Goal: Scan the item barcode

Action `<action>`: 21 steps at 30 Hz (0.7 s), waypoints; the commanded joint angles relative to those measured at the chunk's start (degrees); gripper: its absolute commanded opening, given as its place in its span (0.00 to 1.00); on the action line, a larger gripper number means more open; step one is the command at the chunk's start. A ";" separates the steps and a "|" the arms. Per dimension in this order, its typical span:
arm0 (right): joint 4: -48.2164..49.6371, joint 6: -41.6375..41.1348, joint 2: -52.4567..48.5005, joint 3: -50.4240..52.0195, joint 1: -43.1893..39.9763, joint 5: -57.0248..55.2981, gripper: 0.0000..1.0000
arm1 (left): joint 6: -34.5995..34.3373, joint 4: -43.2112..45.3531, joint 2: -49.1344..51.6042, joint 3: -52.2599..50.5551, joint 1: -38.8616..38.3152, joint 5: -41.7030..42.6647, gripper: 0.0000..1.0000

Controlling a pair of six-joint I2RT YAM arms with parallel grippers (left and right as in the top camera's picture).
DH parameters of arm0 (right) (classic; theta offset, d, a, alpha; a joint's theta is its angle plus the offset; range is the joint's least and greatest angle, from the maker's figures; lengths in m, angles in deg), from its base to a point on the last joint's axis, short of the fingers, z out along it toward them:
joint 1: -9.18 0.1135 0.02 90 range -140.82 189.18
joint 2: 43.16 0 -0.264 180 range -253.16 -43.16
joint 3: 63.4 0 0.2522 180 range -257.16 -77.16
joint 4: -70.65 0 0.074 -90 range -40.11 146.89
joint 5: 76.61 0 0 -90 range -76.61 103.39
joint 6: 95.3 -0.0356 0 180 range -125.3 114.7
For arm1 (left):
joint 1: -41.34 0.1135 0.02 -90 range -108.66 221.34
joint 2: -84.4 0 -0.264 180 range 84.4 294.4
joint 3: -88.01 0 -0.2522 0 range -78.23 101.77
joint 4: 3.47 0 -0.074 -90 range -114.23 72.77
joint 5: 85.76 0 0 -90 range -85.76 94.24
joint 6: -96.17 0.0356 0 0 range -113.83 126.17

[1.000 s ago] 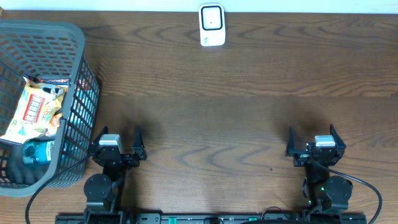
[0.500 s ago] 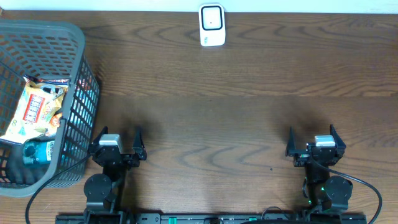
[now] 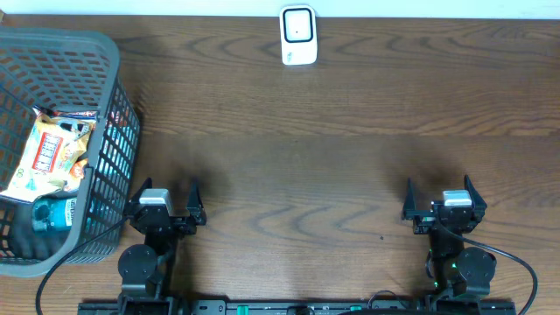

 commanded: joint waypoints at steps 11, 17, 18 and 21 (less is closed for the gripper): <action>-0.26 0.42 0.04 0.07 0.55 -0.70 0.99 | -1.62 -0.50 0.04 -0.87 -0.24 7.98 0.91; -0.26 0.42 0.04 0.07 0.55 -0.72 0.99 | -2.08 1.46 0.04 1.25 -0.24 10.97 0.91; -0.26 0.42 0.04 0.07 0.55 -0.70 0.99 | -2.08 3.34 0.04 1.75 -0.22 12.66 0.91; -0.26 0.42 0.04 0.07 0.55 -0.72 0.99 | -2.08 10.14 0.04 2.99 -0.24 15.78 0.91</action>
